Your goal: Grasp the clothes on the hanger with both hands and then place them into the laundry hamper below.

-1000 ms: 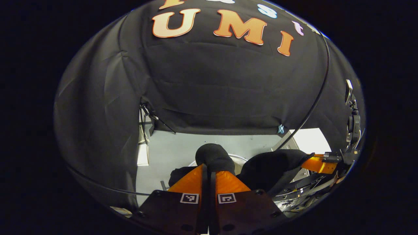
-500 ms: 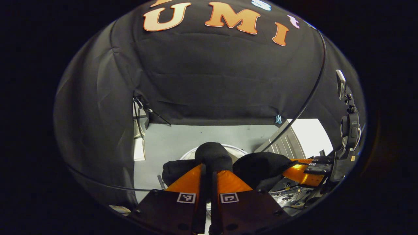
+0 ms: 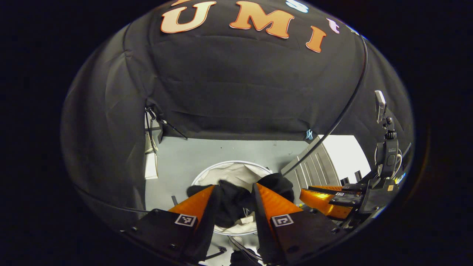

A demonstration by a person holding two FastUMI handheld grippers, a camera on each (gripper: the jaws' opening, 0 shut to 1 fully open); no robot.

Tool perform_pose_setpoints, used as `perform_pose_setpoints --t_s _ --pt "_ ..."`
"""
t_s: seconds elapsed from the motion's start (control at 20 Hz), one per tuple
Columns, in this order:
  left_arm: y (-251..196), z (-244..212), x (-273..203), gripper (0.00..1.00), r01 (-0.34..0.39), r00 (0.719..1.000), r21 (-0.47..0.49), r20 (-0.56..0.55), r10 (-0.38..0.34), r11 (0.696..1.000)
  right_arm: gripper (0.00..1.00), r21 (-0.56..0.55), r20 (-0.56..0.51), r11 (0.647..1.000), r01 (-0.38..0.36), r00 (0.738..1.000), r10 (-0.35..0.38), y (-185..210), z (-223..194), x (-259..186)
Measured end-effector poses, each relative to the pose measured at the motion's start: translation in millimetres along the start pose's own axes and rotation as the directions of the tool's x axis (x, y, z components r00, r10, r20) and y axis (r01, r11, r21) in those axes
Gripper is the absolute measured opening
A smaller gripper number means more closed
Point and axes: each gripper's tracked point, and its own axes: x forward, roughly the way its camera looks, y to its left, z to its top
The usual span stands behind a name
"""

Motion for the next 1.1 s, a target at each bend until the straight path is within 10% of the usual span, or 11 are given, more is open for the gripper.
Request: perform_pose_setpoints --t_s 0.2,0.35,1.1 --pt "1.6 -6.2 -12.1 0.96 0.002 1.000 -0.005 0.001 -0.002 1.000 0.56 -0.012 0.032 1.000 0.007 0.999 -0.006 -0.1 12.4 -12.4" --pt "4.2 -3.7 -19.7 0.91 -0.003 1.000 -0.016 0.013 0.003 1.000 0.99 -0.001 0.052 0.999 0.038 0.998 -0.038 -10.1 17.0 -19.5" --pt "-15.5 72.1 -140.7 0.98 -0.113 0.953 0.017 0.283 0.104 0.993 0.95 -0.098 0.222 0.986 0.135 0.969 -0.110 -81.9 79.1 -159.0"
